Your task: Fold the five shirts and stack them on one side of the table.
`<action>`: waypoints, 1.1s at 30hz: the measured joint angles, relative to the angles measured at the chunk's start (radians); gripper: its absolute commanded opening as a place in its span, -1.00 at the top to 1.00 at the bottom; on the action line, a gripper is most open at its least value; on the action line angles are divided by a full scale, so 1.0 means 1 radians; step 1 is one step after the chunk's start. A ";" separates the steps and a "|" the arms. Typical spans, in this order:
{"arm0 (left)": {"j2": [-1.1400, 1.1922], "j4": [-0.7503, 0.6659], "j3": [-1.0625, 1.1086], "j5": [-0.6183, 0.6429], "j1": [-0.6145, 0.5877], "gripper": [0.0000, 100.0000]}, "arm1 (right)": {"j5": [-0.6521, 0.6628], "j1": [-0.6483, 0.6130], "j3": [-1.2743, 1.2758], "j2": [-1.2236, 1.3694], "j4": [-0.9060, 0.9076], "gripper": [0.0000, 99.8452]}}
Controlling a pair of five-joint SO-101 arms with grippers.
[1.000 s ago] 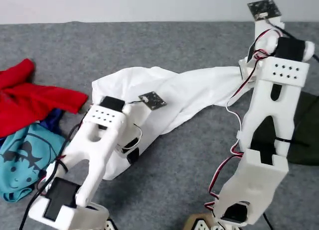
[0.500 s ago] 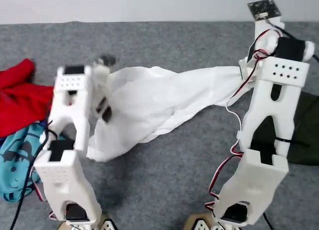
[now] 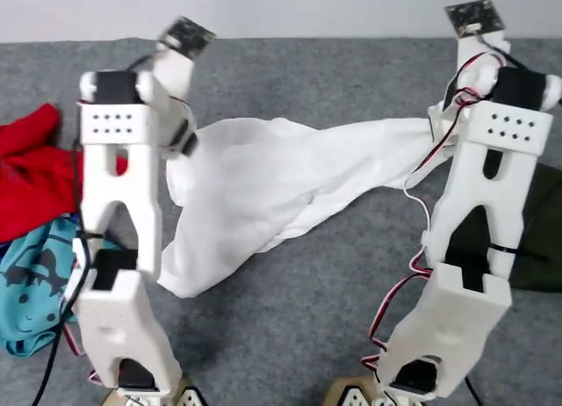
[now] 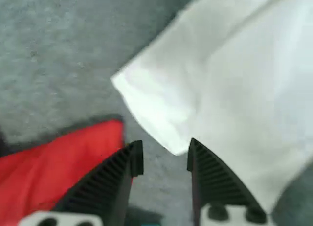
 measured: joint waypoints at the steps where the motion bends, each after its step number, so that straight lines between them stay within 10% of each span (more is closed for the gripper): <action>1: -0.028 0.000 0.052 0.000 0.025 0.70 | 0.000 0.000 0.000 0.000 0.000 0.98; 14: -0.216 -0.023 0.609 0.020 0.374 0.98 | 0.000 0.002 0.000 0.000 0.000 0.98; 33: 0.123 -0.150 0.563 -0.014 0.235 0.99 | 0.000 0.002 0.000 0.000 0.000 0.98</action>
